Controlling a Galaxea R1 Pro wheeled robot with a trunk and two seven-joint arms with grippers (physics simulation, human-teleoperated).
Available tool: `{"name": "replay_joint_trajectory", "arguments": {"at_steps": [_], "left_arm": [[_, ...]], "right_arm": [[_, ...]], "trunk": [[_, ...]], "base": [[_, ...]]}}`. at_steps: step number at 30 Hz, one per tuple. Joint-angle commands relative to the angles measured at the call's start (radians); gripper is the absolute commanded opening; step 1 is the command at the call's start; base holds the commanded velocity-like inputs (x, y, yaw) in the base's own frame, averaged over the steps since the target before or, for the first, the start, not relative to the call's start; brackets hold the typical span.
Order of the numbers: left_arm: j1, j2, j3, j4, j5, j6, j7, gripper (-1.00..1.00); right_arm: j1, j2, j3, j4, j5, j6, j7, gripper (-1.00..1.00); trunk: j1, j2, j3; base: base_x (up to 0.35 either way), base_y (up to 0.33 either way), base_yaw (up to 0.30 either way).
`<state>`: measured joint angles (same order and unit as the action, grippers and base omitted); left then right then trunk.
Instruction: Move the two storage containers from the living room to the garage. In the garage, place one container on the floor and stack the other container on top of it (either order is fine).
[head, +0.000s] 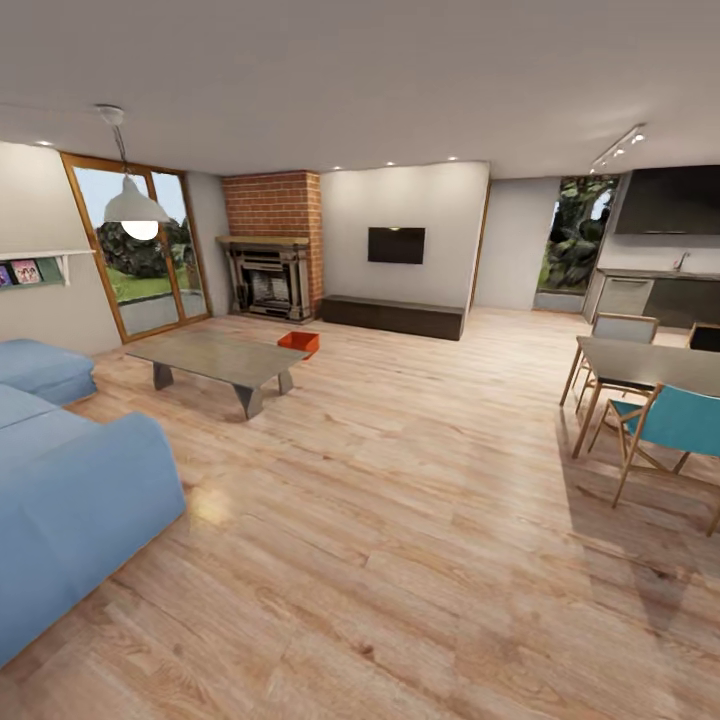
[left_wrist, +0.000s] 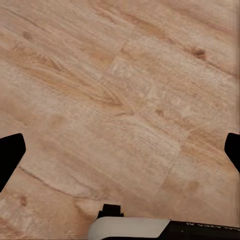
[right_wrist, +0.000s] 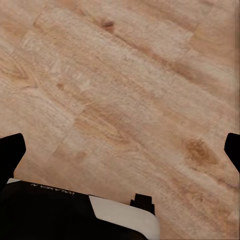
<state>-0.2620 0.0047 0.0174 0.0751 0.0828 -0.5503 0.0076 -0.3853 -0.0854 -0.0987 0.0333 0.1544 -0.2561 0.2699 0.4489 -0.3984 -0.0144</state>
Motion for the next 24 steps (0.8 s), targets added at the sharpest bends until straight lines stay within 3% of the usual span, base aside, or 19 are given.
{"name": "replay_joint_trajectory", "arguments": {"at_steps": [1,10,24], "left_arm": [[-0.002,0.0,0.001,0.004,0.005,-0.007,-0.001,1.0],[-0.002,0.0,0.001,0.004,0.005,-0.006,-0.001,1.0],[-0.001,0.0,0.001,0.004,0.005,-0.006,-0.001,1.0]], "right_arm": [[-0.001,-0.001,-0.009,0.004,0.01,-0.006,0.002,1.0],[-0.002,-0.001,-0.009,0.004,0.01,-0.006,0.002,1.0],[-0.002,-0.001,-0.009,0.004,0.01,-0.006,0.002,1.0]], "trunk": [[0.001,-0.002,-0.002],[0.001,-0.002,-0.002],[0.001,-0.002,-0.002]], "base": [[0.313,-0.181,0.0],[0.313,-0.175,0.0],[0.317,-0.087,0.0]]}}
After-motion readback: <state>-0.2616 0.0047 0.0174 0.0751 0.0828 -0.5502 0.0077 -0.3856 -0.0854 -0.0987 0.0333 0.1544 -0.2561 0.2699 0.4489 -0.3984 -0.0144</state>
